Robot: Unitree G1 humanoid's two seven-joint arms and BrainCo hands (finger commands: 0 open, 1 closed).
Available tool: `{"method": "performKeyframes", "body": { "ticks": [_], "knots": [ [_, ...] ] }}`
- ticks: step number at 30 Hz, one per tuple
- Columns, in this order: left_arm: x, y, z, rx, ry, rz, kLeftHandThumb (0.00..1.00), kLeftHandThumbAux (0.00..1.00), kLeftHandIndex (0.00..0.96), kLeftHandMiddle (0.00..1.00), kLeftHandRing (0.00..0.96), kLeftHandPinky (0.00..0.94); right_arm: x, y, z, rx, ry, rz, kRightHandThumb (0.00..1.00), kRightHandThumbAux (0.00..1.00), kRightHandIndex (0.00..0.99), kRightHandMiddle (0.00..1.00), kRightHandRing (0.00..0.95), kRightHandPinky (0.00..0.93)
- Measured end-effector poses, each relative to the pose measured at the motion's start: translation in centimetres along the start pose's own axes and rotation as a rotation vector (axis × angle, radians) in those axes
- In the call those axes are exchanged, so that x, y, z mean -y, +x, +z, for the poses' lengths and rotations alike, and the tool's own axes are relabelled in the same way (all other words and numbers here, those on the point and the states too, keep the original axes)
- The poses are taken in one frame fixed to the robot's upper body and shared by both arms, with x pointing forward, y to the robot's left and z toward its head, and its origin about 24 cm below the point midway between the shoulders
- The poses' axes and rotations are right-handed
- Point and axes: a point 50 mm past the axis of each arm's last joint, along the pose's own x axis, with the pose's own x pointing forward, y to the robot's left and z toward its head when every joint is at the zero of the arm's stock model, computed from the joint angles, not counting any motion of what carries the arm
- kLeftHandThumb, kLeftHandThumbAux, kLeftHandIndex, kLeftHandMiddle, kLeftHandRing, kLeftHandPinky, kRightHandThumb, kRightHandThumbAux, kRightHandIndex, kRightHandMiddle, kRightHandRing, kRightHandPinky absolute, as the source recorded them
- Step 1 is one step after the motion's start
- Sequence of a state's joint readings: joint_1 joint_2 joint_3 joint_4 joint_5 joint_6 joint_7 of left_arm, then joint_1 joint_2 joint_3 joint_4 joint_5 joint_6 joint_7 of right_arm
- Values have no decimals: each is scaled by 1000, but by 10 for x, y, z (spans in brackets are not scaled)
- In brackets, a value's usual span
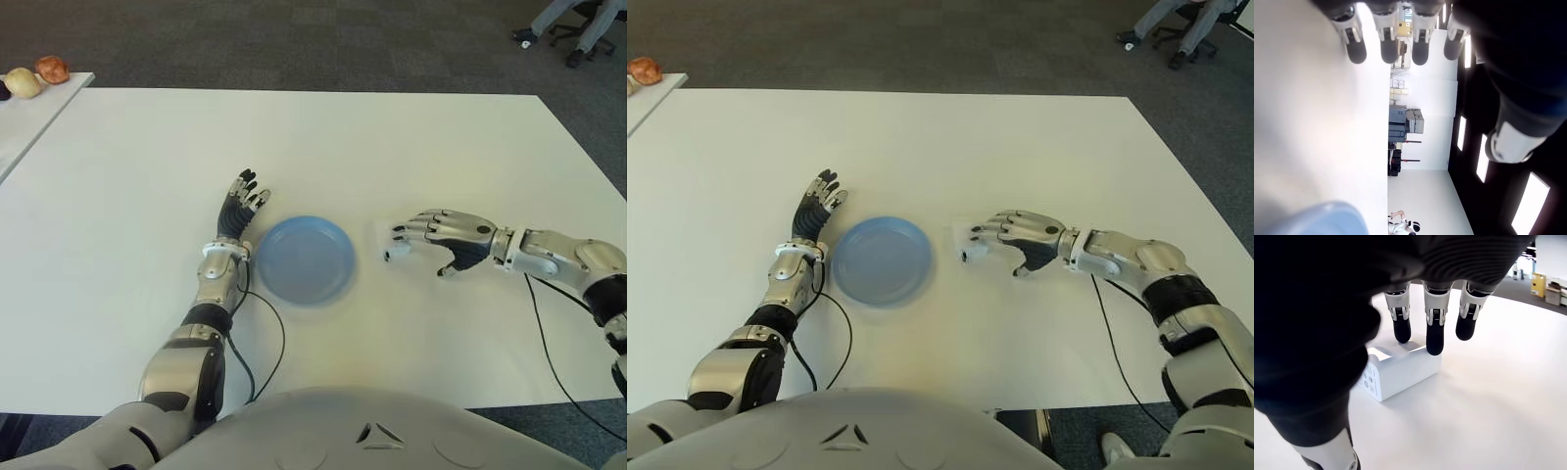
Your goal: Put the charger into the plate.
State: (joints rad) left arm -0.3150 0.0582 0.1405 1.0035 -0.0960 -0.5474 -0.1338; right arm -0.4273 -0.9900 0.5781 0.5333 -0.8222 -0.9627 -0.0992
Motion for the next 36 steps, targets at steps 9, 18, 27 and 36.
{"method": "performKeyframes", "body": {
  "ticks": [9,18,27,36],
  "knots": [
    [1,2,1,-5,1,-3,0,603,46,96,94,118,9,-1,21,76,-21,-56,0,860,61,145,122,112],
    [0,3,1,-8,0,-2,0,602,42,93,93,118,18,-4,23,72,-52,-86,0,841,49,125,103,92],
    [1,3,1,-6,2,-3,0,596,45,95,95,121,22,3,26,77,-49,-186,0,673,3,51,33,8],
    [1,3,1,-2,5,-4,0,584,57,101,98,120,23,11,25,67,24,-340,63,453,0,1,1,0]
  ]
}}
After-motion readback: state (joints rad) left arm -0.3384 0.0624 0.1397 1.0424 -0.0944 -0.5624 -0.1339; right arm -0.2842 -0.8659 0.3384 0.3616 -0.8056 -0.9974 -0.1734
